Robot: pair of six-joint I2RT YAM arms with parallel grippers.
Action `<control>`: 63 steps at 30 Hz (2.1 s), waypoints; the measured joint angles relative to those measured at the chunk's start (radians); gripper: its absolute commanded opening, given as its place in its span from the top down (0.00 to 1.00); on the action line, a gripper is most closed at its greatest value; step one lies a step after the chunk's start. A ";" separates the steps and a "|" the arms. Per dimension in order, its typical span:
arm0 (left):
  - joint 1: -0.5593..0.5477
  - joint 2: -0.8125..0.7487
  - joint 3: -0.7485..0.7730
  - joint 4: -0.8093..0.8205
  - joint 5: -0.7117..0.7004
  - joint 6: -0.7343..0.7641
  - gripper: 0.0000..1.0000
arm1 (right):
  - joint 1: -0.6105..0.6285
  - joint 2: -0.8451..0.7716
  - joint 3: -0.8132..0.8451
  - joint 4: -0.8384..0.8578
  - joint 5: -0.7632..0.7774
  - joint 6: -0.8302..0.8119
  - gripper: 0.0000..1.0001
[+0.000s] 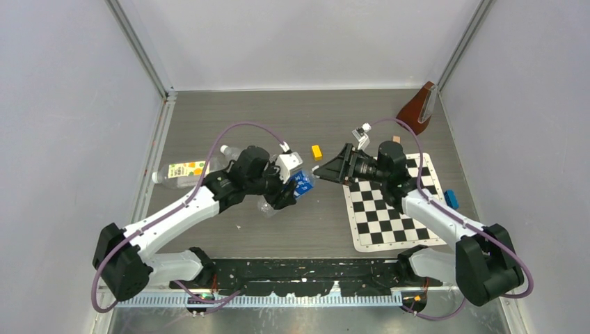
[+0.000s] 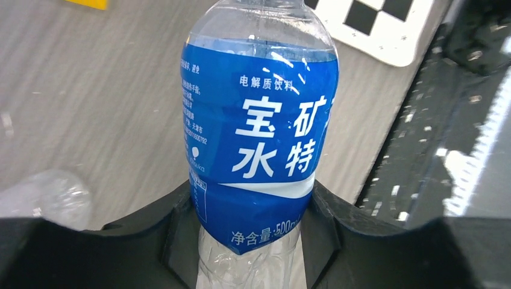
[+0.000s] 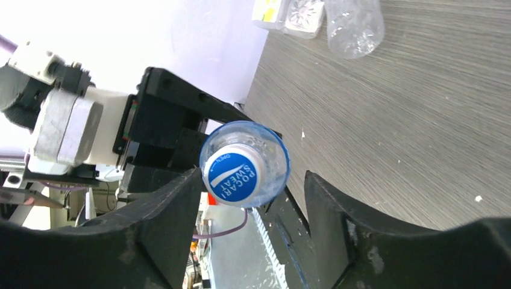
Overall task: Unscrew the bottle caps
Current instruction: Unscrew the bottle cap from the plastic bottle.
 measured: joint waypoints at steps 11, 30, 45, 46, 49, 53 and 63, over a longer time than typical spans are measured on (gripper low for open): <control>-0.118 -0.066 -0.068 0.030 -0.338 0.355 0.88 | -0.002 -0.127 0.203 -0.488 0.090 -0.093 0.30; -0.176 -0.066 -0.100 0.083 -0.497 0.534 0.88 | -0.001 0.058 0.206 -0.514 -0.023 -0.038 0.36; -0.182 -0.076 -0.109 0.090 -0.538 0.561 0.88 | -0.002 0.095 0.189 -0.404 -0.070 0.031 0.51; -0.182 -0.076 -0.110 0.090 -0.541 0.563 0.88 | -0.002 0.100 0.188 -0.402 -0.071 0.031 0.51; -0.183 -0.076 -0.113 0.092 -0.542 0.573 0.88 | -0.002 0.101 0.181 -0.396 -0.074 0.031 0.54; -0.183 -0.077 -0.117 0.098 -0.542 0.580 0.88 | -0.002 0.101 0.176 -0.392 -0.074 0.031 0.55; -0.183 -0.077 -0.129 0.123 -0.544 0.579 0.88 | -0.003 0.121 0.170 -0.339 -0.092 0.058 0.54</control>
